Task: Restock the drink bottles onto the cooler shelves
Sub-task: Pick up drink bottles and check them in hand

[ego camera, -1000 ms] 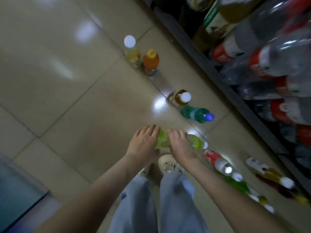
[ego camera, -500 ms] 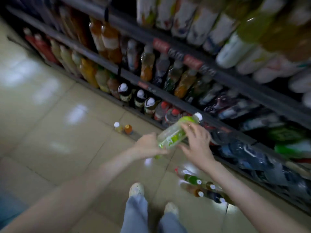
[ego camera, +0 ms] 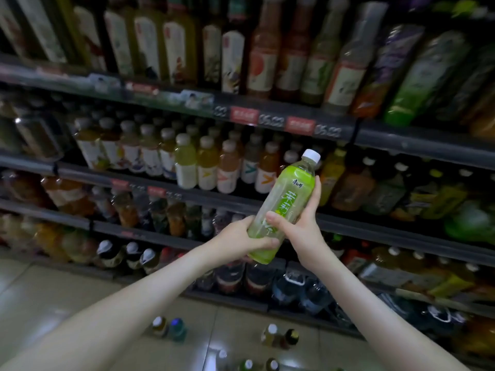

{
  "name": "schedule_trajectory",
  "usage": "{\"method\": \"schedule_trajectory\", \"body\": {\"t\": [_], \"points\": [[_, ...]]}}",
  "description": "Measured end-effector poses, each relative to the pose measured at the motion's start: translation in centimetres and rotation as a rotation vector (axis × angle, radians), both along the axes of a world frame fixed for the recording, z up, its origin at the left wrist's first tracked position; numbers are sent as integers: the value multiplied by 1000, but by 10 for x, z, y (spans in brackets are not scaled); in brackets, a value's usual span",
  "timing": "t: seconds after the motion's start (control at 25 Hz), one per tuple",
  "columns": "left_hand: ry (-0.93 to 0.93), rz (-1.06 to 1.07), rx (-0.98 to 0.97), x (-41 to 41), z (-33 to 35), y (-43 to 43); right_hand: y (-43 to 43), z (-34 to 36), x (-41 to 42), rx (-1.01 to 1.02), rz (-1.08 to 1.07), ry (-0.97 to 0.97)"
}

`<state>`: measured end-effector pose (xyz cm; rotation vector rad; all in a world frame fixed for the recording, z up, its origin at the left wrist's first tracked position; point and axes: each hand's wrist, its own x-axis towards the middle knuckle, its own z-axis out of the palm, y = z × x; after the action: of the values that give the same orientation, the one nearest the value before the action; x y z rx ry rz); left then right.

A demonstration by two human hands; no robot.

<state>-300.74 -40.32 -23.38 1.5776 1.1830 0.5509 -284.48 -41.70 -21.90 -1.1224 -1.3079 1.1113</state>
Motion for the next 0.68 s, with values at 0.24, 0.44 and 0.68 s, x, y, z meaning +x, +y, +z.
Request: {"method": "schedule_trajectory", "body": {"t": [0.24, 0.44, 0.68], "points": [[114, -176, 303, 99, 72, 22, -5, 64, 104, 113, -193, -109], [50, -196, 566, 151, 113, 66, 16, 94, 154, 235, -462, -60], [72, -13, 924, 207, 146, 117, 40, 120, 226, 479, -778, -104]]}}
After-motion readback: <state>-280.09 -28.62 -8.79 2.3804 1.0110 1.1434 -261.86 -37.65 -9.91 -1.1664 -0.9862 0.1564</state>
